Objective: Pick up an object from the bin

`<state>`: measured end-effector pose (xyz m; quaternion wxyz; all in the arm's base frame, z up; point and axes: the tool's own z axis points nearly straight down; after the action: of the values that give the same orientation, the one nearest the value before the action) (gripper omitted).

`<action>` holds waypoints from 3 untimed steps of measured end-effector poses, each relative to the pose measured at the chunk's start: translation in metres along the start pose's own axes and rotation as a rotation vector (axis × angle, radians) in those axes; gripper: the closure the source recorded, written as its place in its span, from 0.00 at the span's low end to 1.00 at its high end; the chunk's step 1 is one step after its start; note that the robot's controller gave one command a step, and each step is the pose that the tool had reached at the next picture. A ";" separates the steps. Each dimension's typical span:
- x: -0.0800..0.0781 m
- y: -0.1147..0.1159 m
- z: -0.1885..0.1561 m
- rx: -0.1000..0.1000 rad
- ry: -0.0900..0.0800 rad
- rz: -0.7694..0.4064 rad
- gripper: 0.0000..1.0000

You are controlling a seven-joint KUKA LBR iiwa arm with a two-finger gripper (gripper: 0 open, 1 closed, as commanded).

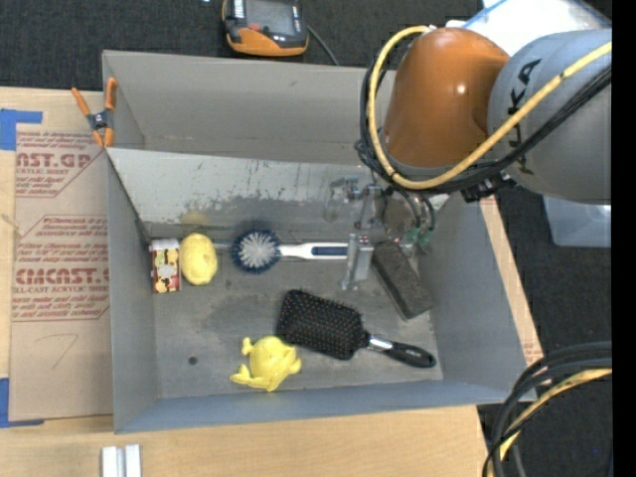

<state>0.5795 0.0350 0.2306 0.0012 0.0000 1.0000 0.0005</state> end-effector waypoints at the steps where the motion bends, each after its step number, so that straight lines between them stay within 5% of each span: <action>1: 0.040 0.008 0.137 -0.002 -0.002 0.064 0.00; 2: 0.054 0.008 0.067 -0.004 -0.016 0.364 0.00; 3: 0.046 0.009 0.160 -0.002 0.006 0.109 0.00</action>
Offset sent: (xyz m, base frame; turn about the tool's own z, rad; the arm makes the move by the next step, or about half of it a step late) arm -0.0548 0.0078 -0.0706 0.3638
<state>0.5342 0.0441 0.0706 -0.0017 0.0547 0.9985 0.0017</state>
